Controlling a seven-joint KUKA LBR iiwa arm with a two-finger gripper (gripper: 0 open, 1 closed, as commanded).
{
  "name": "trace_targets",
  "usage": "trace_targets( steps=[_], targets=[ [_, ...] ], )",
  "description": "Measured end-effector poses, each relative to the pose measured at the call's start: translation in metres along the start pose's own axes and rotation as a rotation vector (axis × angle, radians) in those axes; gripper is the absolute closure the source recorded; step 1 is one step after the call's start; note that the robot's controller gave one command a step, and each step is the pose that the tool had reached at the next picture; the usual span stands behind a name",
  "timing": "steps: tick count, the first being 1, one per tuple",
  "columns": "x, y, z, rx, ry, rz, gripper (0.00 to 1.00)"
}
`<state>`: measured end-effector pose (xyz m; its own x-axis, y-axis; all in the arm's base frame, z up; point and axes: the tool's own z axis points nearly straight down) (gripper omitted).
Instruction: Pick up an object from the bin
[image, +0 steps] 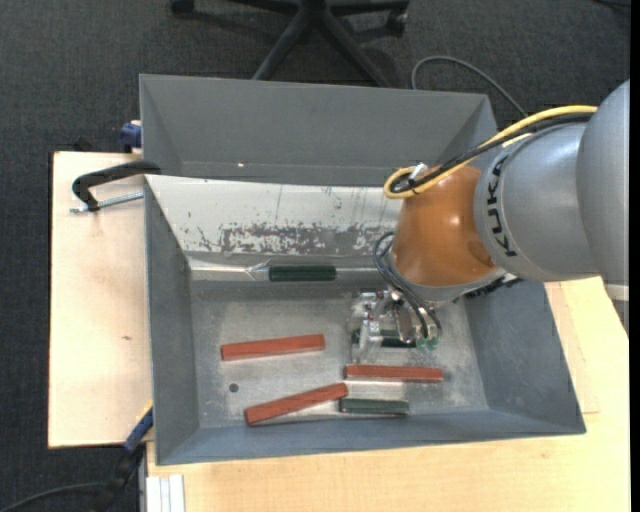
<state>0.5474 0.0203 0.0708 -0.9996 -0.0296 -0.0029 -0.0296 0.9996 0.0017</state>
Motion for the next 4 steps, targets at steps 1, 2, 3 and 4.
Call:
trace_targets(
  steps=[1, 2, 3, 4],
  targets=[
    [0.0000, 0.0000, 0.0000, 0.000, 0.000, 0.000, 1.00],
    [0.0000, 0.0000, 0.0000, 0.000, 0.000, 0.000, 1.00],
    [0.0000, 0.0000, 0.0000, 0.000, 0.000, 0.000, 1.00],
    [0.0000, 0.0000, 0.0000, 0.000, 0.000, 0.000, 1.00]
  ],
)
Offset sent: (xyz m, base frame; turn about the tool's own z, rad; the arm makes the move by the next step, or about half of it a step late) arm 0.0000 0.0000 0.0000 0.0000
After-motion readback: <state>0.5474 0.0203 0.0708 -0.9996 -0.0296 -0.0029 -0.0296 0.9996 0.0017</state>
